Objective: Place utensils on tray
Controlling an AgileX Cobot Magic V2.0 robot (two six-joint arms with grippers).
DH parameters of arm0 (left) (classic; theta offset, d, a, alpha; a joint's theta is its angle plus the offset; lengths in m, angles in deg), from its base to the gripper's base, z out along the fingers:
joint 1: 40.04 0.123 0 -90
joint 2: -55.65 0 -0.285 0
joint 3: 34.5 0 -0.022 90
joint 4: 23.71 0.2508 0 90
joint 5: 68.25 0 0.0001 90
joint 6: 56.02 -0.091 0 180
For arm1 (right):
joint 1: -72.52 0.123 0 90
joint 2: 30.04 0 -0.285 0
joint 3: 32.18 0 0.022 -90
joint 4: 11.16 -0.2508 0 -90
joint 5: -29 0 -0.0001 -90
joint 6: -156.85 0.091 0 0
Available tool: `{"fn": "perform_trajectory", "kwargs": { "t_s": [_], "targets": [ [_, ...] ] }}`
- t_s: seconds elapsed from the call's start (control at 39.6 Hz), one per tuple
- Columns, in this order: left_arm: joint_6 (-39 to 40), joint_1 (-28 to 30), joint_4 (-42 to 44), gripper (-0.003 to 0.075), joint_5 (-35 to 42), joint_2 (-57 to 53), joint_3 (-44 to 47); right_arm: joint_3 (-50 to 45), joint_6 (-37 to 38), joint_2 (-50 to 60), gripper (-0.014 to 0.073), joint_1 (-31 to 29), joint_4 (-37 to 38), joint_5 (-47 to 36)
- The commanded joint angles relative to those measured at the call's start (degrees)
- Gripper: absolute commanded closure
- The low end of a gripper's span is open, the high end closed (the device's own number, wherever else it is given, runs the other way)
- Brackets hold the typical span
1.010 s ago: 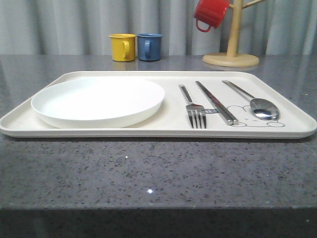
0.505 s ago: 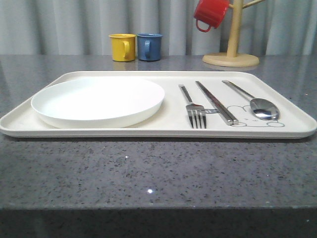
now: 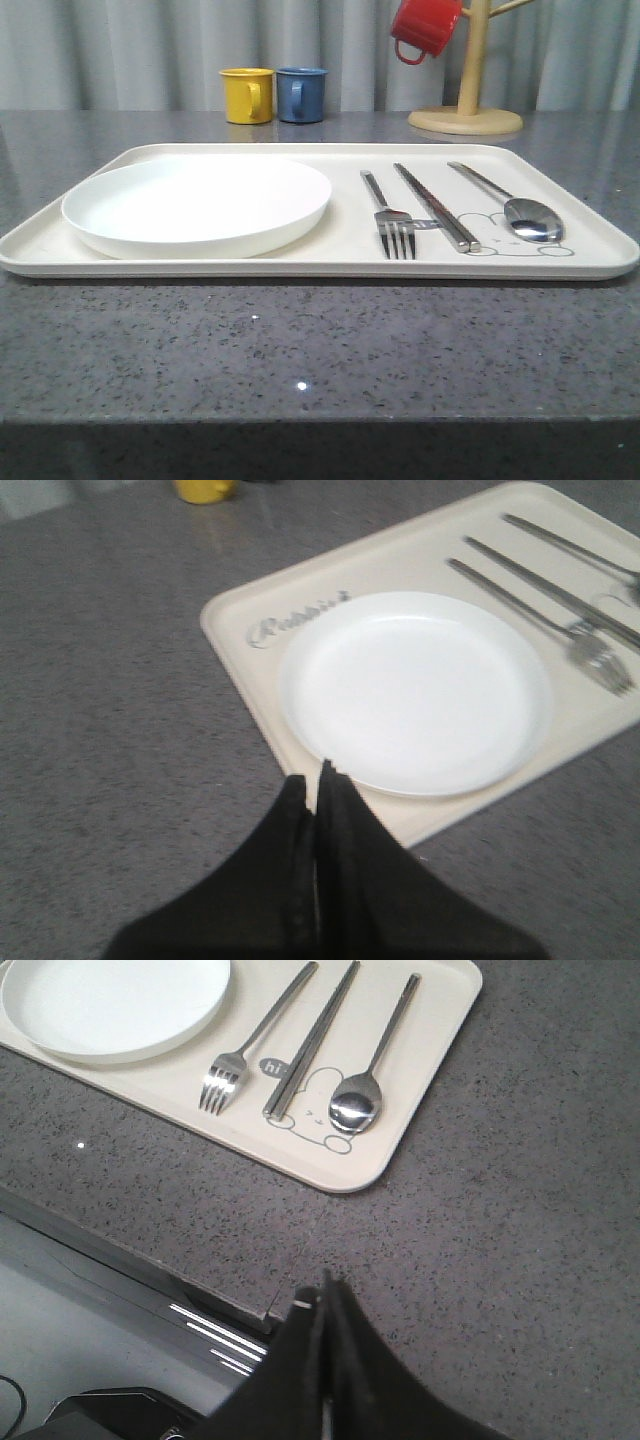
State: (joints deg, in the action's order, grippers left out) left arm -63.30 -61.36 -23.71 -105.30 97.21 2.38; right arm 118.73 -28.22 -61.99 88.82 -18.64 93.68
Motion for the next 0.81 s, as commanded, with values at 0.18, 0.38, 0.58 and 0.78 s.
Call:
{"fn": "perform_trajectory", "kwargs": {
  "t_s": [0.18, 0.38, 0.58, 0.78],
  "targets": [
    [0.2, 16.3, 0.0, 0.0738, 23.7, -20.5, 22.9, 1.2, -0.8, -0.4, 0.0662, 0.1, 0.2, -4.0],
    [0.2, 21.0, 0.0, 0.0738, 33.0, -30.3, 35.0, 1.2, -0.8, -0.4, 0.0662, 0.1, 0.2, -4.0],
    [0.2, 21.9, -0.4, 0.0738, 36.2, -34.6, 40.6, 1.2, -0.8, -0.4, 0.0662, 0.1, 0.2, -3.9],
    [0.2, 21.9, -0.4, 0.0738, 36.5, -35.4, 40.7, 1.2, -0.8, -0.4, 0.0662, 0.1, 0.2, -3.6]
  ]
}}
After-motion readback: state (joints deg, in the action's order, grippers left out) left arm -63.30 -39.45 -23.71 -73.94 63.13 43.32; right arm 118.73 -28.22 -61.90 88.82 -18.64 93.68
